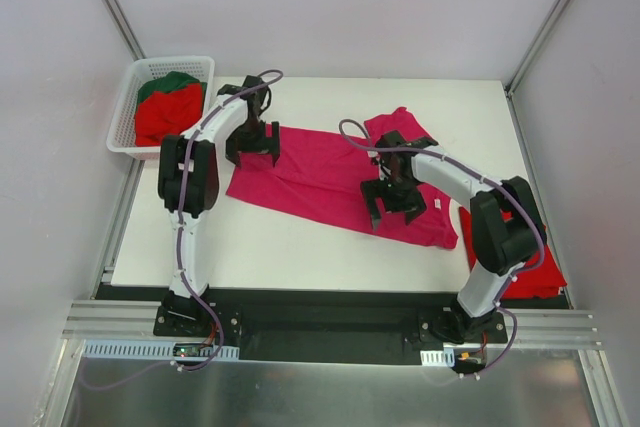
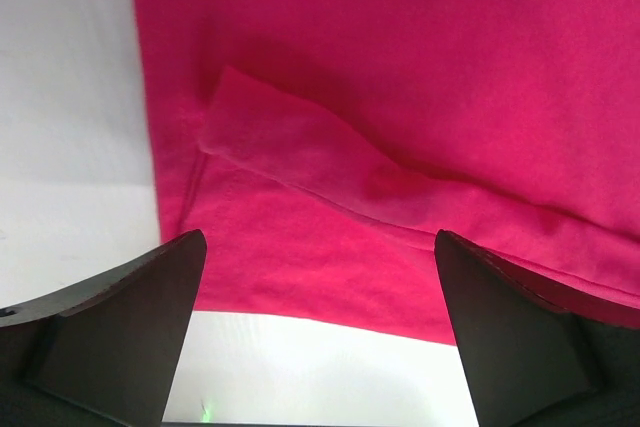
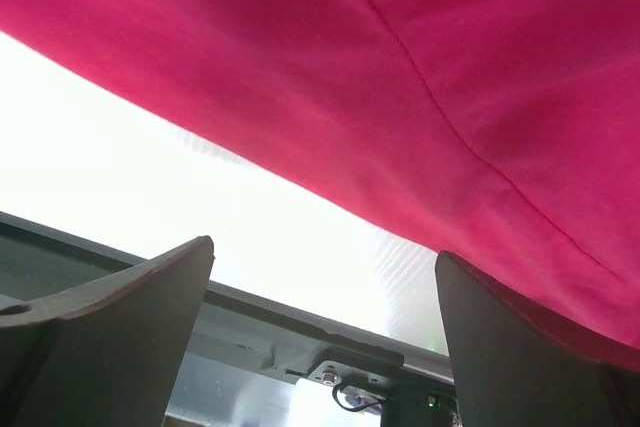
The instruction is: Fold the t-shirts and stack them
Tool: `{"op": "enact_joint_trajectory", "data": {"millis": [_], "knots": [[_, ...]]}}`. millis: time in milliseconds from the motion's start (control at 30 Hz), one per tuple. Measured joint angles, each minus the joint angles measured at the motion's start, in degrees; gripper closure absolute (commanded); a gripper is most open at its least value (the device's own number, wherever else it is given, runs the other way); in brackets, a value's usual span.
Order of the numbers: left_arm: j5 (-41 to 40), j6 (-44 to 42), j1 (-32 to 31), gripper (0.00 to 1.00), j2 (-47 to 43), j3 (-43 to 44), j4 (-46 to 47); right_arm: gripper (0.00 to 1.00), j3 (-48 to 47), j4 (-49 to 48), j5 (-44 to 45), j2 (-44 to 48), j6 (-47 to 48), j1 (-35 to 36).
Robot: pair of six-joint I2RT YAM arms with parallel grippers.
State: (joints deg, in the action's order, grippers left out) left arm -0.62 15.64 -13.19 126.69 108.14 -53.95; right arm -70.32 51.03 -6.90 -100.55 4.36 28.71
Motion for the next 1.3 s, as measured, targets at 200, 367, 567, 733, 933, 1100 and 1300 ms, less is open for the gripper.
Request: {"op": "enact_joint_trajectory", "data": {"millis": [200,367,567,733,933,1100,1300], "knots": [[2.62,1.14,-1.07,0.01,-1.64,-4.22,1.4,0.04,-2.93,-1.29,0.72,0.79,-0.28,1.68],[5.4,1.46,-1.09,0.01,-2.21,-5.27,3.54,0.04,-6.19,-2.49,1.2,0.76,-0.22,4.87],[8.09,1.46,-1.09,0.01,-2.21,-5.31,6.8,0.04,-6.64,-3.3,0.85,0.79,-0.09,6.69],[9.05,1.51,-1.09,0.01,-2.21,-5.31,8.33,0.04,-4.98,-4.07,0.83,0.83,-0.04,6.84],[6.19,4.79,-1.03,0.01,-2.27,-6.54,9.29,0.04,-2.8,-4.09,0.81,1.07,0.07,6.86],[5.64,14.25,1.64,0.01,-5.49,-15.45,11.19,0.04,-1.68,-4.15,0.55,1.73,0.17,6.86],[5.55,23.98,6.54,0.01,-10.8,-21.29,14.84,0.04,-0.98,-3.93,0.48,2.69,0.42,6.86]]}}
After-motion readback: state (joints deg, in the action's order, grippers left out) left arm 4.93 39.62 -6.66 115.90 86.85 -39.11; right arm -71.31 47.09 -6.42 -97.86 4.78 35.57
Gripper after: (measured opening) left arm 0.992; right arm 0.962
